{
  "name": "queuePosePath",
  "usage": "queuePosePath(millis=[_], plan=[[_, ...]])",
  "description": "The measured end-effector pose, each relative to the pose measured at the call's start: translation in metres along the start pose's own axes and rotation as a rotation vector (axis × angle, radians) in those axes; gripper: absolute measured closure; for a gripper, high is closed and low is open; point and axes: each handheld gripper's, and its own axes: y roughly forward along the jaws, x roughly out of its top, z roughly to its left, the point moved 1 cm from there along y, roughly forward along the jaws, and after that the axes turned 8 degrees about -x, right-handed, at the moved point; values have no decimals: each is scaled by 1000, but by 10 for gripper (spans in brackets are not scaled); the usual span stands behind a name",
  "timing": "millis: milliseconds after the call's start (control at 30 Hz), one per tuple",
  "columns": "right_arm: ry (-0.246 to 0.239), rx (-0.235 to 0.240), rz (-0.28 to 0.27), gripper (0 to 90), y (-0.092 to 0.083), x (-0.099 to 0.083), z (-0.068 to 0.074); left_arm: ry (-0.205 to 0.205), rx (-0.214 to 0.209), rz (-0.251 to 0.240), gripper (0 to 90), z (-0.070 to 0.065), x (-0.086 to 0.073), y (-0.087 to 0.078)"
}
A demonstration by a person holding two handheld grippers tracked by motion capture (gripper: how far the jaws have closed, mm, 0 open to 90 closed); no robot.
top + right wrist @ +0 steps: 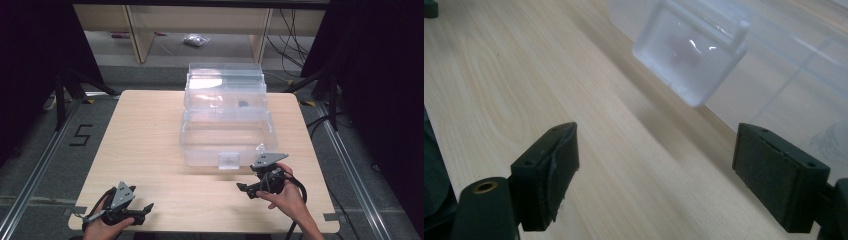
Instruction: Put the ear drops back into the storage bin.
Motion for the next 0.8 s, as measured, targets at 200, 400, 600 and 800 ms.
queuePosePath(millis=[200,400,600,800], plan=[[38,6,-17,194,1,-7,2,0,-1,-1,159,0,0,0],[13,20,-23,187,-1,-11,1,-6,-5,-8,159,-1,0,0],[52,16,-25,171,-3,-17,4,-2,-2,-3,159,0,0,0],[48,9,-25,167,-3,-24,5,-2,-1,-4,159,0,0,0]])
